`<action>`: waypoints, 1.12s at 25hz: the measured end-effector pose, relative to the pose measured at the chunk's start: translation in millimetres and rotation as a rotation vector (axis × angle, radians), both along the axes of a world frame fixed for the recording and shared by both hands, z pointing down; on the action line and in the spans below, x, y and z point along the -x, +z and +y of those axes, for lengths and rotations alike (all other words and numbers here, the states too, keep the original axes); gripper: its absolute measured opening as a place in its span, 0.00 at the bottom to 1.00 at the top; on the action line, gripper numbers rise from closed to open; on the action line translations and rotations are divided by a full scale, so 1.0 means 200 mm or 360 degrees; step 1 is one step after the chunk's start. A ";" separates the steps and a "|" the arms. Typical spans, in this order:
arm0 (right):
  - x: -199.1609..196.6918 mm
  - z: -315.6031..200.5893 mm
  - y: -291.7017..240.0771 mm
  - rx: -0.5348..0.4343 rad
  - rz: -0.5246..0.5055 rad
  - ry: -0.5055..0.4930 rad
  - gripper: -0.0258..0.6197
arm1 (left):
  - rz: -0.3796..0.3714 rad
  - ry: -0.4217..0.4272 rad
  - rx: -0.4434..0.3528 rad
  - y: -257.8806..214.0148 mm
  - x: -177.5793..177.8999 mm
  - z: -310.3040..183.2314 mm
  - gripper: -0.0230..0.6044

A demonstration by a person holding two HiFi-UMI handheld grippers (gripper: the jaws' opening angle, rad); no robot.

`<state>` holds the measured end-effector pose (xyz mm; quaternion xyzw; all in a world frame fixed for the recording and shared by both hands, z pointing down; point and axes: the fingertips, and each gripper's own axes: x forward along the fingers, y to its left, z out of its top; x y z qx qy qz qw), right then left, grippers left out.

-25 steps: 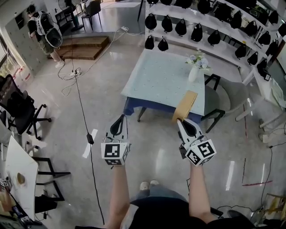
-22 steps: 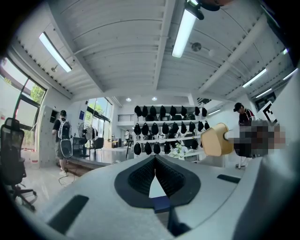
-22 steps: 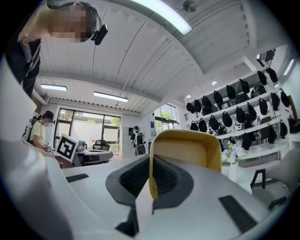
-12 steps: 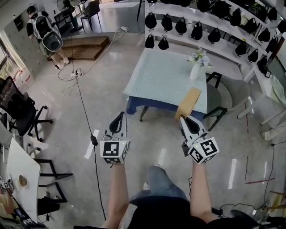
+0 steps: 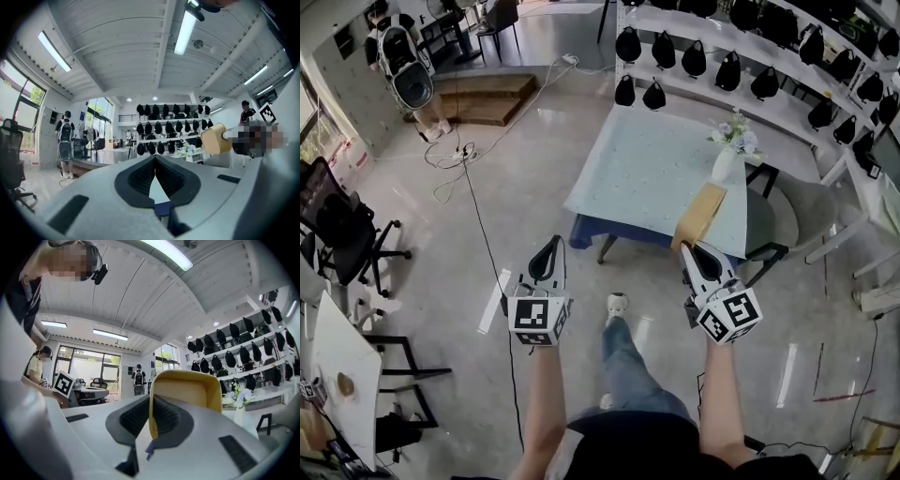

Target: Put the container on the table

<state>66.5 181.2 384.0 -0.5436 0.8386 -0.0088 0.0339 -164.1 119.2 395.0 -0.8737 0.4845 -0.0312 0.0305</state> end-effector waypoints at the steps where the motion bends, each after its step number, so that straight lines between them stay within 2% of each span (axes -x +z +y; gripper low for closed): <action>1: 0.00 -0.06 0.02 0.0004 0.0013 -0.0012 0.06 | -0.0002 -0.0006 0.0004 0.02 0.00 -0.05 0.05; 9: -0.06 -0.77 0.12 0.0020 0.0058 -0.0093 0.06 | -0.0042 -0.0049 0.0015 0.12 -0.08 -0.69 0.05; 19: -0.25 -1.77 0.17 0.0077 0.0064 -0.0129 0.06 | -0.0086 -0.0026 -0.0010 0.00 -0.28 -1.61 0.05; 24: -0.33 -2.11 0.17 0.0120 0.0112 -0.0125 0.06 | -0.0083 -0.0033 0.0027 0.02 -0.34 -1.96 0.05; 28: -0.38 -2.28 0.17 0.0145 0.0161 -0.0126 0.06 | -0.0077 -0.0021 0.0029 0.03 -0.40 -2.15 0.05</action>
